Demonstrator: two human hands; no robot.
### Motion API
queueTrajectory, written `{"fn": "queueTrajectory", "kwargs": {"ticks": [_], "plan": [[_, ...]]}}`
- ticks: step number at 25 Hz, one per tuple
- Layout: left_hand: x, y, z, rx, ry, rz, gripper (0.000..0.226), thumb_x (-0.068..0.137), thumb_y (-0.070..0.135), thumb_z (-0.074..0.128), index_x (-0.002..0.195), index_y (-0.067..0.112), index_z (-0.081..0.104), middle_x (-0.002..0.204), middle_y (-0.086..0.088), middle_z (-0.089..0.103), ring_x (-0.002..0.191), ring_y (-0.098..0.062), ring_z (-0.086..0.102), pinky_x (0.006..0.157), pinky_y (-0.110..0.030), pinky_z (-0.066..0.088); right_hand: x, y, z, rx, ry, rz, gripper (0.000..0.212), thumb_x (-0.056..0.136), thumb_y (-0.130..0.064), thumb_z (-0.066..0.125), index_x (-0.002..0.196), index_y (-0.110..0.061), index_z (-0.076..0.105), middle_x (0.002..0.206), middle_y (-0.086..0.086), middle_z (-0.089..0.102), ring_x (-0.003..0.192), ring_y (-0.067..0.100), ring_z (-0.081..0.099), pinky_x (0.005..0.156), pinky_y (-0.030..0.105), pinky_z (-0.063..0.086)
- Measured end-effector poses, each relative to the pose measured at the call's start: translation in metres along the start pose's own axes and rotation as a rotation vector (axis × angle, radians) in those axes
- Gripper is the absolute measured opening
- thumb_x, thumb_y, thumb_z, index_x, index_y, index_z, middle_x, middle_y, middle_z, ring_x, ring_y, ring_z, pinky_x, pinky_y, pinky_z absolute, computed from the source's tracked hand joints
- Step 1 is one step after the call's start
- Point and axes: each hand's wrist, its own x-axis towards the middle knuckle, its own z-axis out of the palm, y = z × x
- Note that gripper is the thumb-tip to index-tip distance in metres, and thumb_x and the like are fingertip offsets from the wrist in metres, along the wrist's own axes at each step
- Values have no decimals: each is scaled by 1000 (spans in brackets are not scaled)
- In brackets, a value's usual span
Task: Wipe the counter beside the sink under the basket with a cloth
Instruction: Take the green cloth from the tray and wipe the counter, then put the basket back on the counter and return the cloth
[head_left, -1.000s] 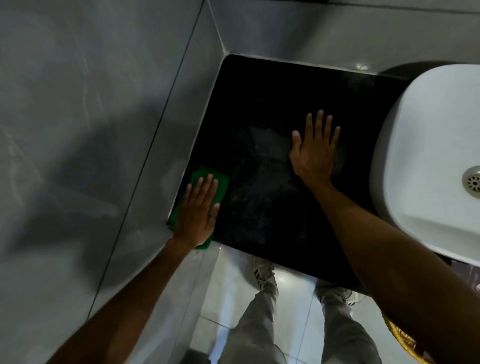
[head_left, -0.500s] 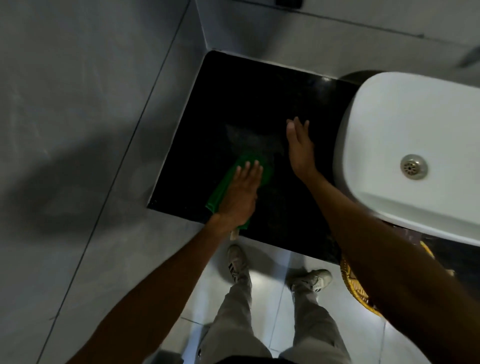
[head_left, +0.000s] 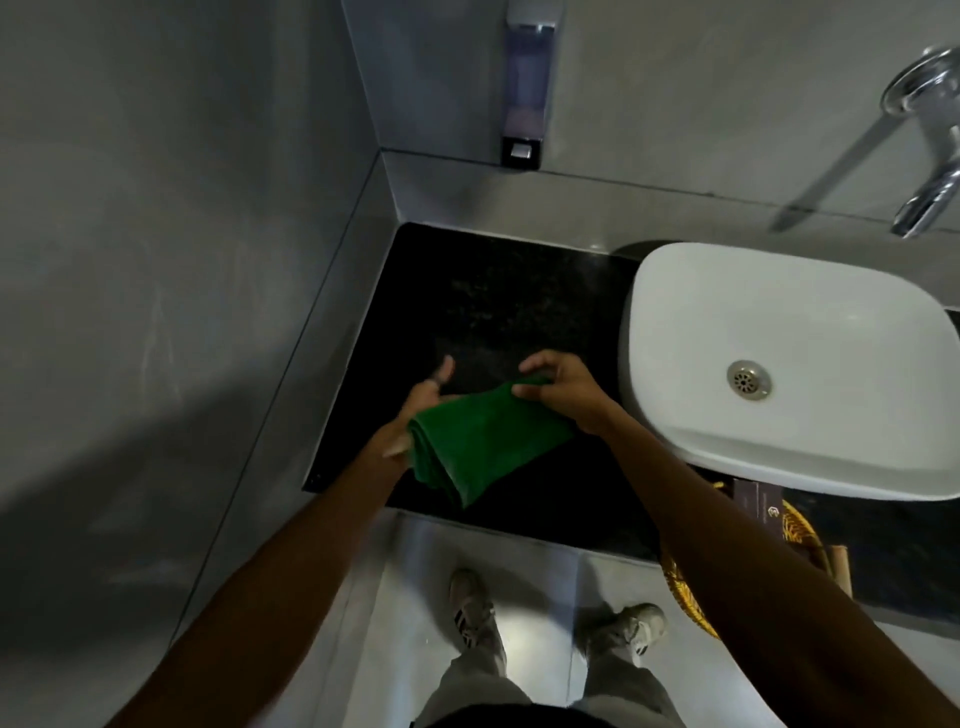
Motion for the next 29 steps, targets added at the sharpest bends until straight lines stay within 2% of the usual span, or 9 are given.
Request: {"fn": "queueTrajectory", "kwargs": {"ticks": [4, 6, 9, 14, 18, 22, 25, 27, 29], "plan": [[7, 82, -36, -7, 120, 123, 84, 86, 83, 48, 112, 9, 79, 129, -21, 72, 110, -41, 72, 93, -56, 58, 55, -20, -4, 72, 329, 90, 35, 80, -15, 87, 111, -4, 74, 116, 19, 74, 112, 31, 70, 100, 45, 58], [27, 115, -37, 197, 247, 227, 45, 99, 48, 61, 127, 14, 69, 141, -16, 65, 106, -33, 69, 95, -53, 55, 85, -26, -2, 95, 452, 91, 37, 81, -17, 86, 113, -4, 74, 119, 19, 74, 114, 31, 70, 103, 43, 55], [66, 143, -25, 381, 409, 341, 52, 104, 8, 57, 154, 14, 45, 138, -10, 63, 96, -21, 67, 94, -46, 50, 126, -29, 4, 116, 490, 83, 42, 86, -19, 82, 123, -5, 69, 128, 19, 70, 121, 32, 67, 108, 40, 52], [76, 132, -7, 767, 797, 651, 32, 99, 9, 58, 131, 8, 65, 135, -16, 66, 113, -28, 68, 96, -43, 59, 115, -32, -6, -78, 477, 3, 50, 91, -10, 69, 139, -3, 56, 136, 22, 63, 127, 37, 61, 111, 38, 46], [36, 14, 55, 1104, 844, 995, 39, 96, 20, 63, 135, 11, 60, 141, -14, 57, 130, -31, 56, 113, -43, 48, -19, -16, -24, -327, 467, -452, 46, 93, -8, 61, 139, -2, 56, 147, 19, 56, 145, 36, 44, 122, 36, 33], [25, -201, 190, 1214, 505, 865, 47, 95, 24, 62, 139, 9, 55, 142, -14, 55, 131, -28, 55, 113, -42, 46, -195, 93, -116, -560, 744, -637, 35, 94, -11, 58, 128, -7, 63, 149, 19, 56, 149, 38, 39, 125, 46, 32], [45, -214, 201, 1150, 415, 542, 61, 100, 31, 62, 154, 9, 42, 157, -16, 42, 142, -32, 50, 118, -41, 42, -217, 127, -141, -507, 955, -308, 36, 93, -12, 57, 129, -7, 62, 152, 19, 52, 151, 39, 36, 127, 51, 26], [54, -228, 211, 1197, 327, 335, 68, 102, 39, 58, 159, 12, 33, 162, -15, 39, 146, -33, 46, 120, -41, 39, -240, 161, -164, -419, 880, 122, 52, 91, -14, 56, 143, -8, 49, 160, 19, 40, 155, 40, 27, 129, 53, 20], [56, -244, 229, 1279, 337, 283, 56, 101, 32, 57, 152, 14, 43, 151, -15, 52, 137, -36, 54, 113, -42, 45, -256, 195, -186, -251, 667, 383, 50, 95, -15, 54, 143, -5, 46, 141, 20, 56, 141, 44, 46, 111, 52, 46]]}}
